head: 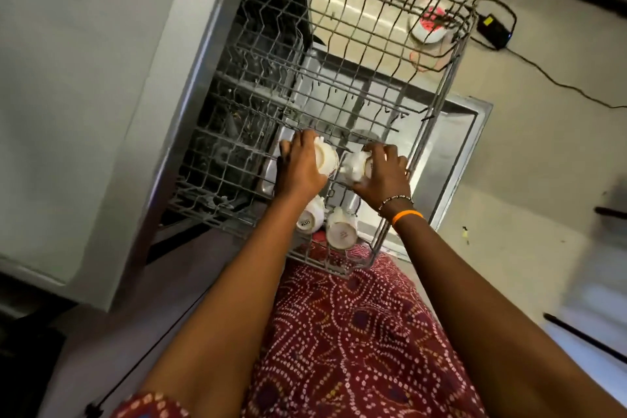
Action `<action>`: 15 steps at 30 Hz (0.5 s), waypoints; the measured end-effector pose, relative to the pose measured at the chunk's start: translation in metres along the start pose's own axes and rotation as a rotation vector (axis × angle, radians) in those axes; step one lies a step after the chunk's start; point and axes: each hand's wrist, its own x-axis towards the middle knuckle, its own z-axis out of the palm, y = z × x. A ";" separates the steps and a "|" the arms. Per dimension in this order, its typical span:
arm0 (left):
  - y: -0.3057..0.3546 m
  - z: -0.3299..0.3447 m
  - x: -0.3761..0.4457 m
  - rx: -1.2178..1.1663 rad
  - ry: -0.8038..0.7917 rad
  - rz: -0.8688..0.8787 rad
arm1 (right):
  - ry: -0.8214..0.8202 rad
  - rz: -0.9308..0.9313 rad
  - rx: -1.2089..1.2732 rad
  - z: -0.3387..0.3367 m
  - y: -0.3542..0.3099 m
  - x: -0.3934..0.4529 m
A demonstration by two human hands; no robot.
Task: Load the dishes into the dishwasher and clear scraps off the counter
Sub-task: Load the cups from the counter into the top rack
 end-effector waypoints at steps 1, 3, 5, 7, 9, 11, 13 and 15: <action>0.000 0.003 0.004 0.011 -0.009 0.008 | -0.015 0.004 -0.006 0.002 0.001 0.003; 0.000 0.007 0.007 0.027 -0.016 0.029 | -0.047 -0.008 -0.036 0.004 0.001 0.003; 0.002 0.010 0.012 0.048 -0.035 0.054 | -0.065 0.015 -0.056 0.007 0.001 0.004; 0.004 0.013 0.015 0.076 -0.064 0.085 | -0.064 0.054 -0.046 0.008 -0.002 0.002; 0.006 0.013 0.017 0.099 -0.094 0.102 | -0.061 0.102 -0.016 0.010 -0.005 -0.002; 0.008 0.013 0.017 0.115 -0.117 0.111 | -0.051 0.156 0.016 0.012 -0.005 -0.004; 0.008 0.013 0.015 0.104 -0.121 0.100 | -0.037 0.188 0.039 0.012 -0.006 -0.005; 0.007 0.011 0.016 0.046 -0.120 0.071 | -0.028 0.229 0.083 0.010 -0.009 -0.003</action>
